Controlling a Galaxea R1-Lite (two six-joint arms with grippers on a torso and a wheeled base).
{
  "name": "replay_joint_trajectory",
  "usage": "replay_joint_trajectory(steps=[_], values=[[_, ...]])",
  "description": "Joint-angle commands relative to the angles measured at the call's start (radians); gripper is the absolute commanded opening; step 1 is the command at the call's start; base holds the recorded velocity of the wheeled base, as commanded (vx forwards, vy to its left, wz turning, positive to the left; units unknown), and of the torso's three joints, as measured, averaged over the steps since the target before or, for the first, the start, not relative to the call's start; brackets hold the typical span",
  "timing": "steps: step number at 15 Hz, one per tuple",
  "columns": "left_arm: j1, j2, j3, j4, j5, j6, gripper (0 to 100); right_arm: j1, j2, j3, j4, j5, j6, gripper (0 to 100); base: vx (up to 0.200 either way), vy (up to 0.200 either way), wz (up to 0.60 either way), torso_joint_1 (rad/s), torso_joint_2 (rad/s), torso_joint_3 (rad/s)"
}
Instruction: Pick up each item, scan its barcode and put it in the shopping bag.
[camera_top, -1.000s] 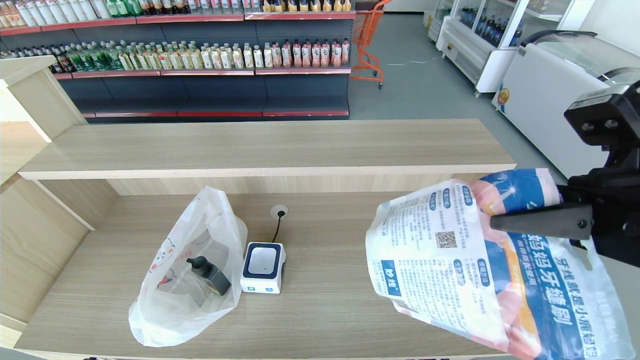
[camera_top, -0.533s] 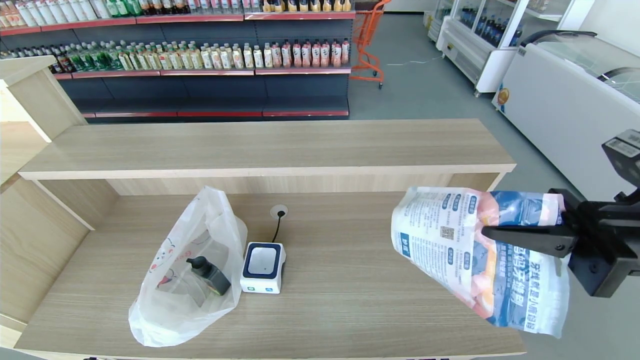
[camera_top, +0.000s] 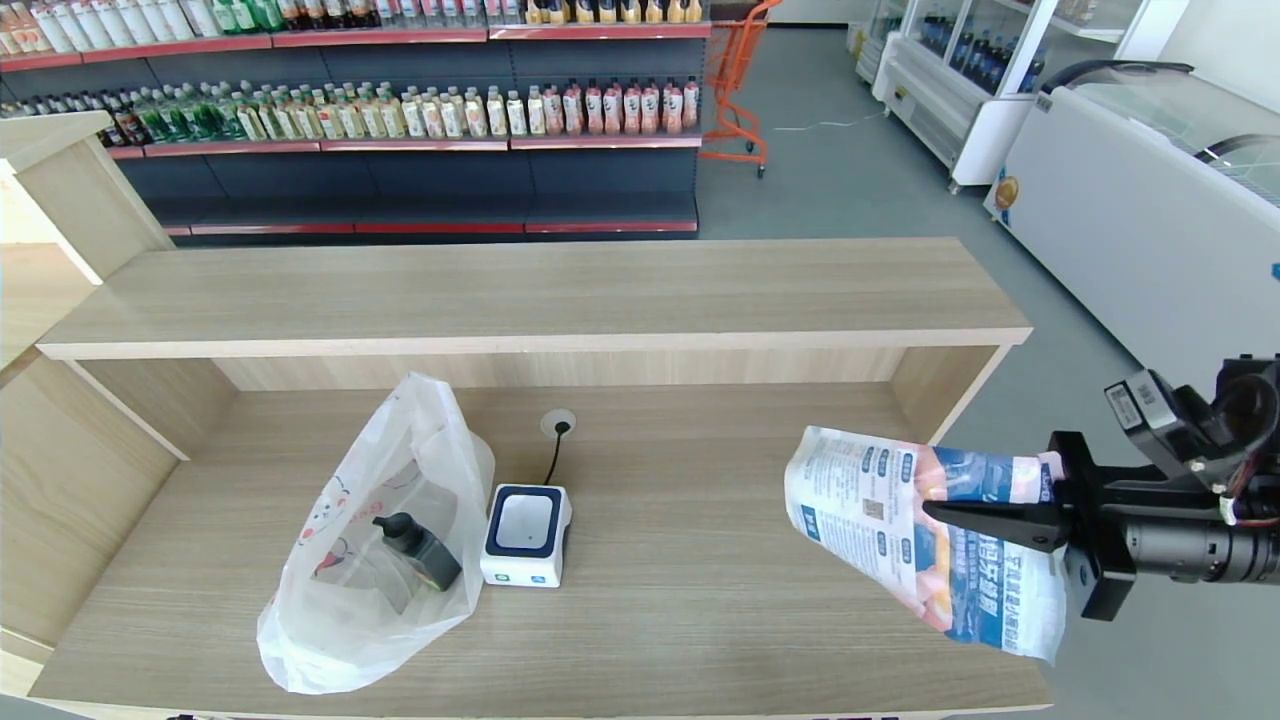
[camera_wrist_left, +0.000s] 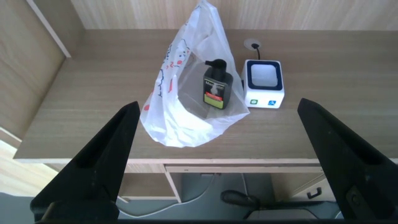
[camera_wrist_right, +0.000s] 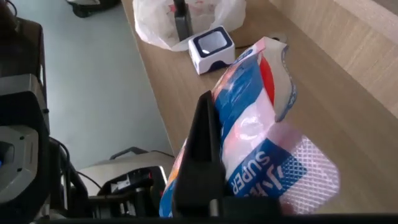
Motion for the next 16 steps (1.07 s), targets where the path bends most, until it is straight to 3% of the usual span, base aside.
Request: replay_joint_trajectory(steps=[1,7,10,14,16], values=[[0.0,0.0,0.0,0.001,0.0,0.0,100,-0.008,0.069,-0.017,0.0,0.0,-0.01,0,0.0,0.0,0.0,0.0,0.0,0.0],[0.0,0.0,0.0,0.0,-0.001,0.003,100,0.0,0.058,-0.017,0.006,0.009,-0.002,0,0.0,0.0,0.0,0.0,0.0,0.0],[0.0,0.0,0.0,0.0,0.0,-0.006,100,0.0,0.057,-0.017,0.007,0.03,0.038,0,0.0,0.2,0.0,0.007,0.0,-0.001],[0.0,0.0,0.0,0.0,0.0,-0.008,100,0.029,0.009,-0.011,0.006,0.052,0.262,0,0.0,0.2,0.0,-0.004,0.0,-0.002],[0.0,0.0,0.0,0.0,0.0,-0.008,100,0.037,0.017,-0.015,0.003,0.052,0.262,0,0.0,0.2,0.0,0.002,0.0,-0.002]])
